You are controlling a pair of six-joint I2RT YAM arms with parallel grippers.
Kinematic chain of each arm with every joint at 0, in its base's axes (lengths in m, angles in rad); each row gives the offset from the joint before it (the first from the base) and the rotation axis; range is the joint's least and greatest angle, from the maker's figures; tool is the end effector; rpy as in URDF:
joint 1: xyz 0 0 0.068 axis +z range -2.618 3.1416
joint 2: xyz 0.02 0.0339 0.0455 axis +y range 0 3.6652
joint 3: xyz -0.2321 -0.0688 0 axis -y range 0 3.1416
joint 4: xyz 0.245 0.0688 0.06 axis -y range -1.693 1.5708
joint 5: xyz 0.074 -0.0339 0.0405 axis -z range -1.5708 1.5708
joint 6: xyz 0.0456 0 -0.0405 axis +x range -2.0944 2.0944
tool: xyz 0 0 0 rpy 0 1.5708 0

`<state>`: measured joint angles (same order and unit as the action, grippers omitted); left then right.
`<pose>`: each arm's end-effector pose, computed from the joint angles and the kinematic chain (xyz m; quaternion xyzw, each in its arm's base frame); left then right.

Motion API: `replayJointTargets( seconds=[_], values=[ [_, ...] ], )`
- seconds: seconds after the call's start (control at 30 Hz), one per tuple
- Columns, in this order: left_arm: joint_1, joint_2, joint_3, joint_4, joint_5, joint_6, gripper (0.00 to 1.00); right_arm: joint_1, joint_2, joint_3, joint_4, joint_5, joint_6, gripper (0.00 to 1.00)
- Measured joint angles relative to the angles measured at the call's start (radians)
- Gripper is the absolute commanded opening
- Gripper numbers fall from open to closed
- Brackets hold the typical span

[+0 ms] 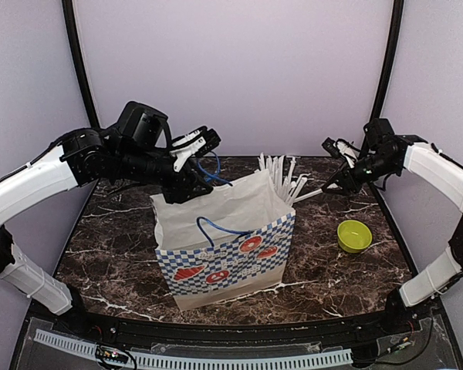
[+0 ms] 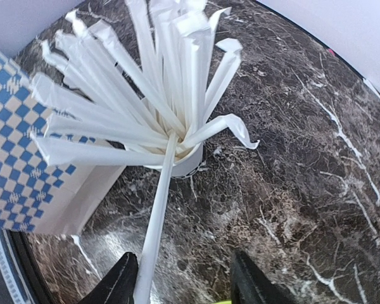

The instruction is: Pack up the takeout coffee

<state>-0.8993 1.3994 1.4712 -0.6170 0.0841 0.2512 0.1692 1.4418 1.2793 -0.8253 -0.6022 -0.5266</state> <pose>0.1977 -0.2549 0.3577 0.4910 0.7193 -0.1908 0.4530 0.2944 0.0765 0.2701 -0.3920 0.8309 0.2308 0.3206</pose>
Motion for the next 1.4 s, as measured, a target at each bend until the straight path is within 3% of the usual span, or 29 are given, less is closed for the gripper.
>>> replayJointTargets(
  seconds=[0.2,0.33,0.47,0.53,0.63,0.93,1.27,1.4],
  values=[
    [0.0,-0.015,-0.002,0.002,-0.007,-0.001,0.5,0.0,-0.002,-0.003,0.018,-0.03,0.013,0.28],
    [0.0,-0.045,-0.014,0.007,-0.014,-0.002,0.51,0.0,-0.016,-0.003,0.016,-0.035,0.018,0.1],
    [0.0,-0.072,-0.019,0.014,-0.018,-0.004,0.52,0.0,-0.026,-0.003,0.009,-0.038,0.012,0.08],
    [0.0,-0.079,-0.021,0.018,-0.019,-0.004,0.52,0.0,-0.031,-0.003,0.006,-0.037,0.013,0.09],
    [0.0,-0.089,-0.027,0.019,-0.022,-0.004,0.52,0.0,-0.042,-0.003,0.005,-0.037,0.013,0.24],
    [0.0,-0.095,-0.032,0.016,-0.022,-0.005,0.56,0.003,-0.06,0.007,-0.013,-0.05,0.032,0.49],
    [0.0,-0.131,0.017,-0.066,-0.013,-0.026,0.57,0.143,-0.068,0.066,-0.037,-0.022,0.027,0.52],
    [0.0,-0.148,0.017,-0.09,-0.013,-0.037,0.57,0.166,-0.01,0.098,-0.026,-0.009,0.027,0.47]
  ],
)
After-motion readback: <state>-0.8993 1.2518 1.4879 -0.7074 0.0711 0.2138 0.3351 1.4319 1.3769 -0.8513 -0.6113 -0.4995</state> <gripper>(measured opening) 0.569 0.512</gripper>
